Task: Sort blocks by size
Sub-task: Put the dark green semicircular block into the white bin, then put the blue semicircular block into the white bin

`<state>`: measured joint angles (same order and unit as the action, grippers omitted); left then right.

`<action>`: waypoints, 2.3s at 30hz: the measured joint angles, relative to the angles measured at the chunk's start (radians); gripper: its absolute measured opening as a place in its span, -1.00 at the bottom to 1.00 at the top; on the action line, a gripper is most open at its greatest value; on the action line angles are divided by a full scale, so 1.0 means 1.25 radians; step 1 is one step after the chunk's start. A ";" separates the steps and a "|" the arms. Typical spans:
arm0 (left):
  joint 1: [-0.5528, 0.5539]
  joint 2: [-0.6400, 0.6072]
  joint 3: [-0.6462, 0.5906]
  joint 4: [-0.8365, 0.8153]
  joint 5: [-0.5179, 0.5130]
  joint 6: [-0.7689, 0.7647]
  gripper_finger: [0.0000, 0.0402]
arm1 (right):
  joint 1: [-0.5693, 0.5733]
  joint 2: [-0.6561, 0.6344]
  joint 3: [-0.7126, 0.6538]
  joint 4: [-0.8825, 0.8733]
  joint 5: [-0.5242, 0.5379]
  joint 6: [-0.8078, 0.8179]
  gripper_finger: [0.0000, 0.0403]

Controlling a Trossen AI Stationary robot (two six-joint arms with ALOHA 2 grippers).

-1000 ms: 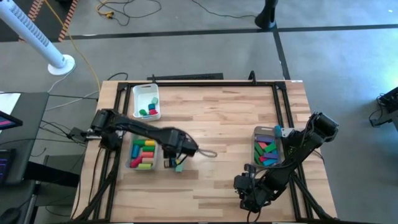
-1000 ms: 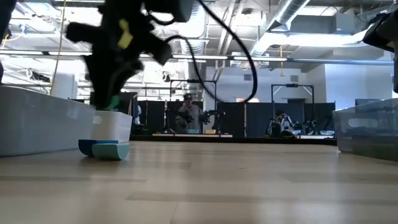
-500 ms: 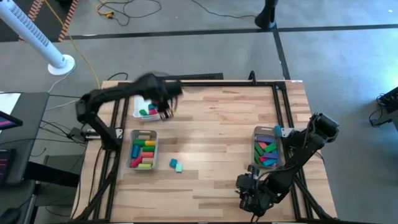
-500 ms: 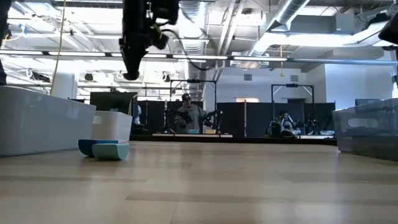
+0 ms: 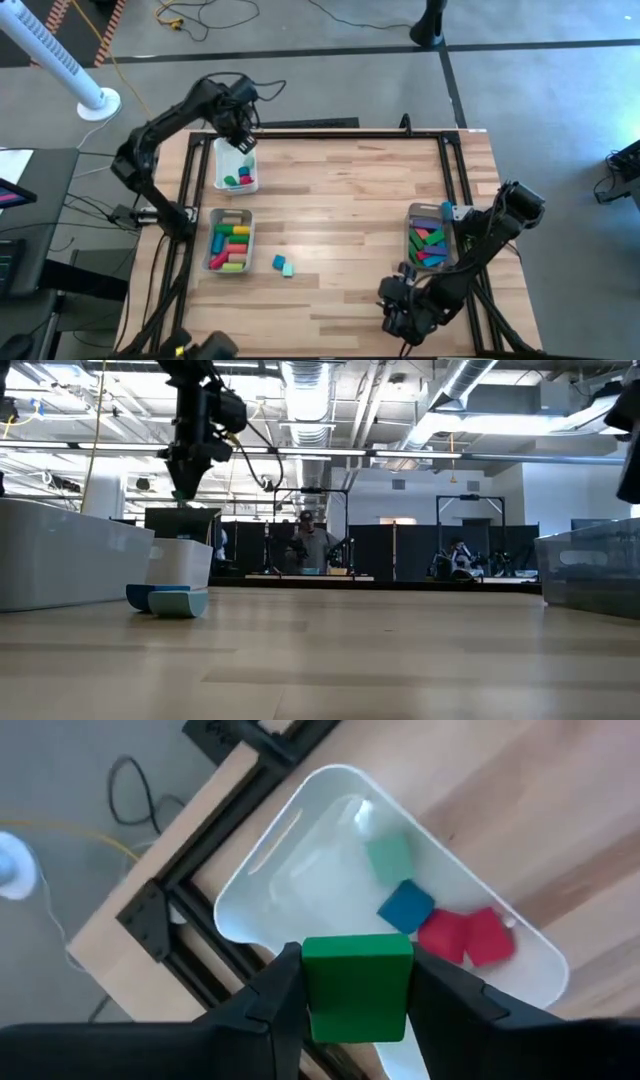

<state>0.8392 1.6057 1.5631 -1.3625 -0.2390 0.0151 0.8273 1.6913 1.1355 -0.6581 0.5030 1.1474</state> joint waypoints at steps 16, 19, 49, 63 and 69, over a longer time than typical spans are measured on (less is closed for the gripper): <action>0.030 0.065 -0.128 0.020 0.062 0.005 -0.20 | -0.017 0.000 0.000 -0.019 0.003 -0.019 0.05; 0.020 0.062 -0.121 0.021 0.071 0.006 -0.18 | -0.017 0.000 0.000 -0.018 0.003 -0.018 0.05; -0.725 0.026 -0.150 0.251 0.179 -0.547 -0.13 | -0.041 0.000 0.000 0.000 -0.005 -0.102 0.05; -0.778 0.178 -0.182 0.282 0.216 -0.676 -0.13 | -0.038 0.000 0.000 0.006 -0.006 -0.129 0.05; -0.787 0.198 -0.182 0.304 0.257 -0.695 -0.13 | -0.038 0.000 0.000 0.006 -0.006 -0.156 0.05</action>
<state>-0.1450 1.8530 1.3357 -0.9827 0.0818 -0.8541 0.7792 1.6917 1.1351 -0.6507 0.4957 0.9525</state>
